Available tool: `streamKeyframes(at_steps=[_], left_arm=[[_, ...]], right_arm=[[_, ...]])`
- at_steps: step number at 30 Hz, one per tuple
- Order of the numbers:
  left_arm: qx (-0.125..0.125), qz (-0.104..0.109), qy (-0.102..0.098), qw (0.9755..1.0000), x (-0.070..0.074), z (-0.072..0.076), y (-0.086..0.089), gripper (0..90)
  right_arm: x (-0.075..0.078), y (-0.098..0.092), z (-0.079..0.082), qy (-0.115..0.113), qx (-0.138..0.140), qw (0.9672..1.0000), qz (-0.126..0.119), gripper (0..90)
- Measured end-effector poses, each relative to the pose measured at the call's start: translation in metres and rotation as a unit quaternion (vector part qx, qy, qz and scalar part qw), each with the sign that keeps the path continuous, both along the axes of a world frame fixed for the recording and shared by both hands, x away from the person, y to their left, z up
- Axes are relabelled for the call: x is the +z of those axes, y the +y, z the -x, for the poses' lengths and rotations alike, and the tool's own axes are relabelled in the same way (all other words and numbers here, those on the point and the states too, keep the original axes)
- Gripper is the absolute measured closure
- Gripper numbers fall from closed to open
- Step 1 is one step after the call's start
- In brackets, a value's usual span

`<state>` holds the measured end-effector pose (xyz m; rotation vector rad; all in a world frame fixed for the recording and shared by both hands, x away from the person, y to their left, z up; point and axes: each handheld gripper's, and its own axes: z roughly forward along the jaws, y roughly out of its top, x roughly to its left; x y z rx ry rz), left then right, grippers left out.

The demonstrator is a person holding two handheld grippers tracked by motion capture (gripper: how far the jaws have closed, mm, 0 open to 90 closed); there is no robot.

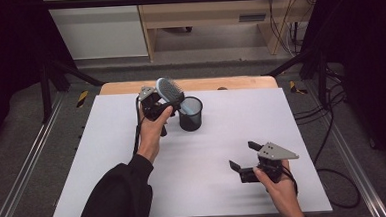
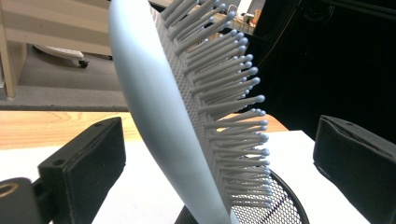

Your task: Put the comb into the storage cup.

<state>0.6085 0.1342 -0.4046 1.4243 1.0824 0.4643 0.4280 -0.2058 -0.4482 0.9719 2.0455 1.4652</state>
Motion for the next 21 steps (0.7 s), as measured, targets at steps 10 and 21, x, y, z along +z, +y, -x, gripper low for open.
streamKeyframes(at_steps=[10, 21], left_arm=[[-0.004, -0.016, -0.006, 0.9998, 0.0031, 0.0039, -0.0027, 2.3], [-0.002, -0.021, -0.011, 0.9997, 0.0048, 0.0045, -0.0005, 2.3]], right_arm=[[-0.0002, 0.0006, 0.0004, 0.002, 0.003, 1.0, 0.0, 4.6], [-0.0006, 0.0012, 0.0001, 0.002, 0.004, 1.0, 0.002, 4.6]])
